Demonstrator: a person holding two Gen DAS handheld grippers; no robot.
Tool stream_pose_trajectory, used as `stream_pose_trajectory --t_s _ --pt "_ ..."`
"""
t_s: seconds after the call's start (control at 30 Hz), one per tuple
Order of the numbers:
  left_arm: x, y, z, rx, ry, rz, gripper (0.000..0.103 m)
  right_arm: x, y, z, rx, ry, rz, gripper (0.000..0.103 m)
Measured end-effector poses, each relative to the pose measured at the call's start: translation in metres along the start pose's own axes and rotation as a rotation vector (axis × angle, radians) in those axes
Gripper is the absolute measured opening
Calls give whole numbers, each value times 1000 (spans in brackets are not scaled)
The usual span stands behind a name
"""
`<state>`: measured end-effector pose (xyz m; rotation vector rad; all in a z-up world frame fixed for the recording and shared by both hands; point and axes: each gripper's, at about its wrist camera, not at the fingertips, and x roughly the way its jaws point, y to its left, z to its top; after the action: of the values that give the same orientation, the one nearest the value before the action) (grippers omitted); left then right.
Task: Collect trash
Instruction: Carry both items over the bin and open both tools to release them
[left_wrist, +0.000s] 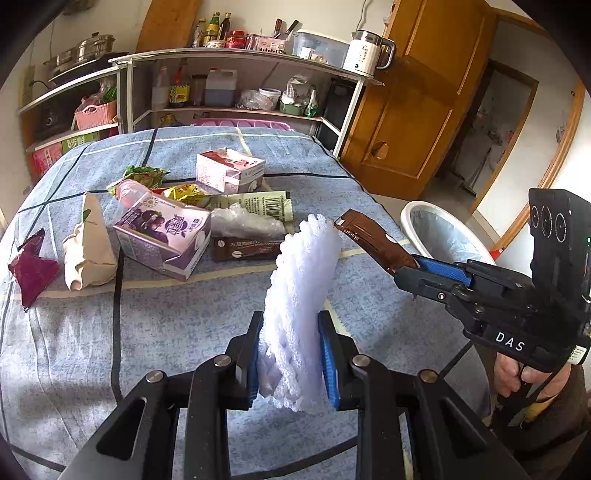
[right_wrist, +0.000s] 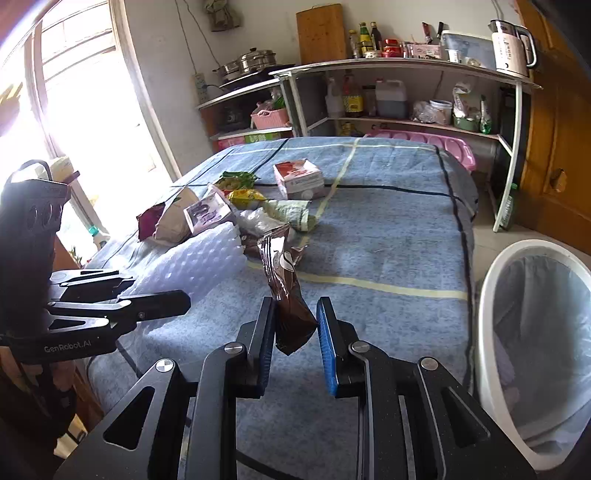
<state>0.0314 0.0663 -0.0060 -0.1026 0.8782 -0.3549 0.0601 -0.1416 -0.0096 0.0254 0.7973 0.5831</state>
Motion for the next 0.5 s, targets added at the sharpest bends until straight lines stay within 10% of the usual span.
stream_pose_trajectory --t_s 0.5 --pt "25 -69 40 79 -38 -87 28 -59 -64 -7 144 -97 -137 24"
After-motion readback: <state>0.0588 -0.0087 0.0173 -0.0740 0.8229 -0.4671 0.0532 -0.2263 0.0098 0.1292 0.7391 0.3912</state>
